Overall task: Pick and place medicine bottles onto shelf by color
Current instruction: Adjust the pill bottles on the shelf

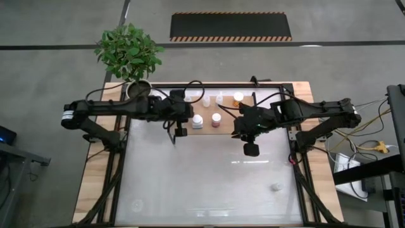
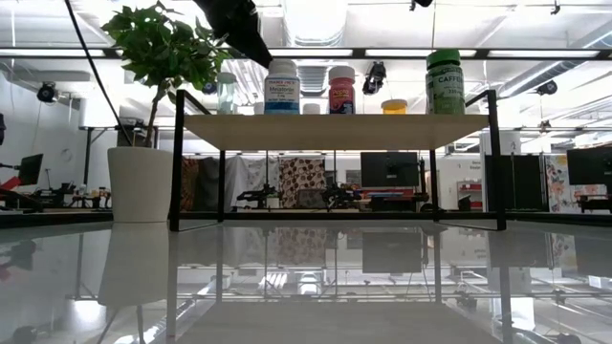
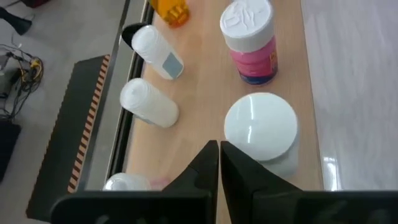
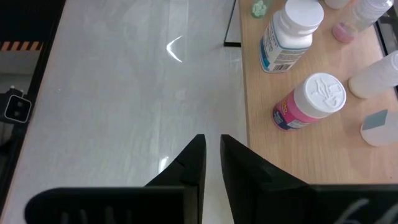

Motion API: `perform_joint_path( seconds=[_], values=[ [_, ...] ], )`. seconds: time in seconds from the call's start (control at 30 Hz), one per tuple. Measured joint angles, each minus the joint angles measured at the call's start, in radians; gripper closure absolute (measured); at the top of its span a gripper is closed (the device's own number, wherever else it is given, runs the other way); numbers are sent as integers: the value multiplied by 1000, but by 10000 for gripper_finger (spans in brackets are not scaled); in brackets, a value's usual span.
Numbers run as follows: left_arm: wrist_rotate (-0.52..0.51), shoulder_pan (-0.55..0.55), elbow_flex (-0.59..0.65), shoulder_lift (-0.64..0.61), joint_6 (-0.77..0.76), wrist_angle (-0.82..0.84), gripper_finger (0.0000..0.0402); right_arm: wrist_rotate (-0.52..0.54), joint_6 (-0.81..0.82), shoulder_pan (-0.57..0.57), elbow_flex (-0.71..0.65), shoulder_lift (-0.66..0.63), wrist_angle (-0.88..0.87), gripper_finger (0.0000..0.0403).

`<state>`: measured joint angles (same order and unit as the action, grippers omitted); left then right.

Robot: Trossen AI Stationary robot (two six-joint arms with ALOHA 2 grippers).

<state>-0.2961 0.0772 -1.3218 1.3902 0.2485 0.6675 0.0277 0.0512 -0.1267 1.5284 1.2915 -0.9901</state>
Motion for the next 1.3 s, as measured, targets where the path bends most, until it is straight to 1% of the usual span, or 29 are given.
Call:
perform_joint_path(
  seconds=[0.17, 0.33, 0.53, 0.9, 1.2, 1.3],
  values=[
    [-12, 0, -26, -10, 0, -43, 402, 0, -9, 0, 0, 0, 0, 365],
    [-10, 0, 1, -1, 0, -130, 402, 0, -11, 0, 0, 0, 0, 365],
    [3, 0, 6, 11, -1, -133, 402, -1, -12, 0, -2, 0, -8, 365],
    [105, -1, 15, 11, -2, -134, 402, -1, -8, 0, -4, 0, -26, 365],
    [113, -1, 18, 11, -5, -136, 402, -1, -6, 0, -5, 0, -29, 364],
    [135, -1, 18, 11, -5, -135, 402, -1, -6, 0, -5, 0, -30, 364]
  ],
)
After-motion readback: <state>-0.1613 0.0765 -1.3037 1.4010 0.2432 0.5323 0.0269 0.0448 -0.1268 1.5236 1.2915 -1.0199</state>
